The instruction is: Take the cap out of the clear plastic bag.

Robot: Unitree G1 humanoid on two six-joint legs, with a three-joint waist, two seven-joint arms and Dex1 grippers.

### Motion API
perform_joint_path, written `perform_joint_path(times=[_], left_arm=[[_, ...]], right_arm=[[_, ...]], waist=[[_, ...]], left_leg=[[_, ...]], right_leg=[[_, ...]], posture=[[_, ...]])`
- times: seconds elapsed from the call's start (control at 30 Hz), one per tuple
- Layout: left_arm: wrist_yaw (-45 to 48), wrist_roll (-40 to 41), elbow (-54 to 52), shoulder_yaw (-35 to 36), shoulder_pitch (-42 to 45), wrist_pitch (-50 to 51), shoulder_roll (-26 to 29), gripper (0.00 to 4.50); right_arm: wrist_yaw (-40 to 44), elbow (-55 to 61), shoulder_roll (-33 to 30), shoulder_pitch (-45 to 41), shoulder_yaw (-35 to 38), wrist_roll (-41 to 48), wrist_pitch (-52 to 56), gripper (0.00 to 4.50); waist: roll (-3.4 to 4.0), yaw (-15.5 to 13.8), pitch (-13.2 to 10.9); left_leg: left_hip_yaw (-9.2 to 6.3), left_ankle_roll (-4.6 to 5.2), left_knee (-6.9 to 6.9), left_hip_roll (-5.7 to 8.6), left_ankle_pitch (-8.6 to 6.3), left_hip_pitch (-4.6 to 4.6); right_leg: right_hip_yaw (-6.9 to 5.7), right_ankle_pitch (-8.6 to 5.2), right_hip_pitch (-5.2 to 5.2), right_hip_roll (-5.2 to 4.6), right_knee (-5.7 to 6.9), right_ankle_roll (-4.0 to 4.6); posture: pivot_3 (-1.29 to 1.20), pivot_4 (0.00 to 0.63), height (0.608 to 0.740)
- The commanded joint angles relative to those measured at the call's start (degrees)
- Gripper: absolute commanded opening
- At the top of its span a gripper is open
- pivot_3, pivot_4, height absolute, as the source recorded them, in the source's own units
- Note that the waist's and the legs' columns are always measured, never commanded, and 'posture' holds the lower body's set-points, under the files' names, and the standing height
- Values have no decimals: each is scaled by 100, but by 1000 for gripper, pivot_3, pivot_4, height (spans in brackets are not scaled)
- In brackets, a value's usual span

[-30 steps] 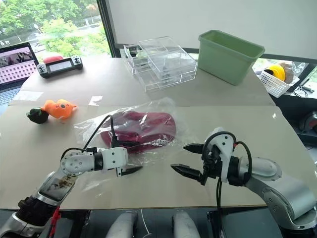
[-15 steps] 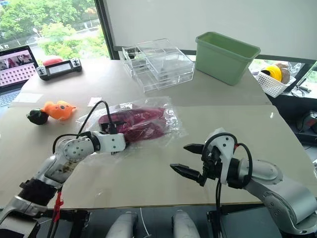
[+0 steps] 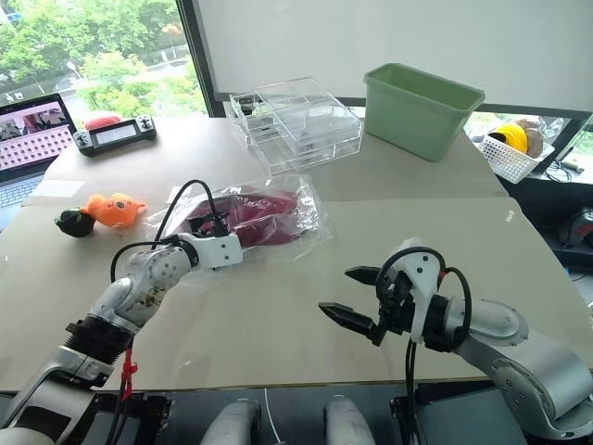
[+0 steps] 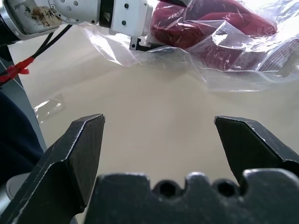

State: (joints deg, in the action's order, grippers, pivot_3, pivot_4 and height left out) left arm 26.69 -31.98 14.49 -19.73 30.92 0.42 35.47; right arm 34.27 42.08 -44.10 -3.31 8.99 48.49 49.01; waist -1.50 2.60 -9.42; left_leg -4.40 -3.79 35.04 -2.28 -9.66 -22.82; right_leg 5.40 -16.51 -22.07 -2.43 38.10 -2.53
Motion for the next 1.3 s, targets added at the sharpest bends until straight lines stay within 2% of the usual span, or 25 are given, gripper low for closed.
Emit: perform_joint_path(times=[0.03,0.17,0.2,0.23,0.3,0.53,0.63,0.73,0.87,0.97,1.17,1.3], left_arm=[[138,-150,492,-103,-145,275,25,2570],[127,-140,552,-118,-115,259,-15,1246],[120,-140,574,-122,-106,254,-31,1057],[116,-141,590,-123,-100,250,-41,526],[105,-145,596,-131,-110,252,-61,92],[-24,-117,603,-88,-126,257,-146,92],[-159,143,650,-51,6,-938,-7,92],[-532,60,1316,-94,426,-2695,500,92],[-1378,-518,2658,-483,1205,-5146,1098,92],[-2087,-1137,3280,-797,1638,-6288,1264,92],[-5151,-3454,3658,-1711,2364,-7659,1805,92],[-8116,-5332,3419,-2951,2762,-7472,2120,92]], right_arm=[[-58,186,29,-19,136,95,-108,4500],[-86,192,21,-10,133,94,-115,4500],[-89,188,18,-9,129,84,-117,4500],[-91,186,16,-8,126,77,-118,4500],[-94,189,17,0,132,77,-123,4500],[-108,171,25,-25,111,63,-122,4500],[-152,156,42,-60,65,22,-118,4500],[-136,55,39,-124,5,-81,-164,4500],[-57,-98,31,-225,-84,-231,-229,4500],[-3,-190,29,-274,-152,-365,-297,4500],[141,-464,-37,-374,-21,-578,-486,4500],[191,-607,1,-410,-119,-739,-577,4500]], waist=[[0,2,0],[0,4,0],[0,5,0],[2,1,1],[11,-4,7],[24,-11,14],[24,-17,14],[15,-21,8],[-29,-8,-18],[-36,-38,-23],[-56,-154,-34],[-65,-181,-39]], left_leg=[[0,0,0,0,0,-1],[0,0,0,0,0,-3],[1,0,0,0,0,-3],[1,0,-1,0,0,-3],[0,0,-1,2,0,-3],[1,0,-3,3,0,-2],[1,0,-3,3,0,-2],[0,0,-4,2,0,-9],[-1,0,-5,0,0,-38],[-1,1,-9,7,-2,-58],[-9,8,-4,20,-11,-107],[-9,7,3,22,-11,-105]], right_leg=[[0,0,-1,0,0,0],[1,0,-3,0,0,0],[1,0,-3,0,-1,0],[1,0,-4,0,-1,0],[2,0,-3,0,-1,0],[3,0,-3,-1,-2,-1],[3,-1,-3,-1,-2,-1],[2,-1,-10,-1,-5,-1],[-1,0,-35,0,-8,-1],[-2,-1,-42,-8,-27,-6],[-4,8,-69,-17,-44,-5],[-4,2,-69,-19,-38,-30]], posture=[[0,150,735],[0,150,735],[0,150,735],[0,150,735],[0,150,735],[0,150,735],[0,150,735],[0,150,735],[0,150,735],[0,150,735],[0,150,735],[0,150,735]])
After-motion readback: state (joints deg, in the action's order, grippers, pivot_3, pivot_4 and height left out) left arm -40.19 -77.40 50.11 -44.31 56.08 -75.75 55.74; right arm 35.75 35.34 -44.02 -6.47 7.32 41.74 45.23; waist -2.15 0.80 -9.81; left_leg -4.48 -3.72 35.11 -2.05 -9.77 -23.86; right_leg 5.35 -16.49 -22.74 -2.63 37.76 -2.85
